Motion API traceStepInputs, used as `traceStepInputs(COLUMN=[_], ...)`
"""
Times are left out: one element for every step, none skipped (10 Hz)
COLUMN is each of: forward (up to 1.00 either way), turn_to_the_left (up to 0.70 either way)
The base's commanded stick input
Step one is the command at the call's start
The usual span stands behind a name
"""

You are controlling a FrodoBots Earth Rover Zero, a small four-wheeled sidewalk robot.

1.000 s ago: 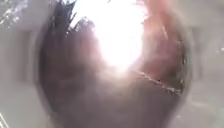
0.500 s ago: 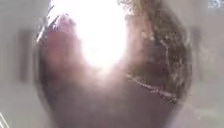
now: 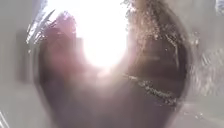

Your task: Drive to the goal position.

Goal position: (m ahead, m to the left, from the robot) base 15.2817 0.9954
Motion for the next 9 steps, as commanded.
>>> traceStepInputs(forward=[1.0, 1.0, 1.0, 1.0, 1.0, 1.0, 1.0, 1.0, 1.0], turn_to_the_left=[0.0, 0.0, 0.0, 0.0, 0.0, 0.0, 0.0, 0.0, 0.0])
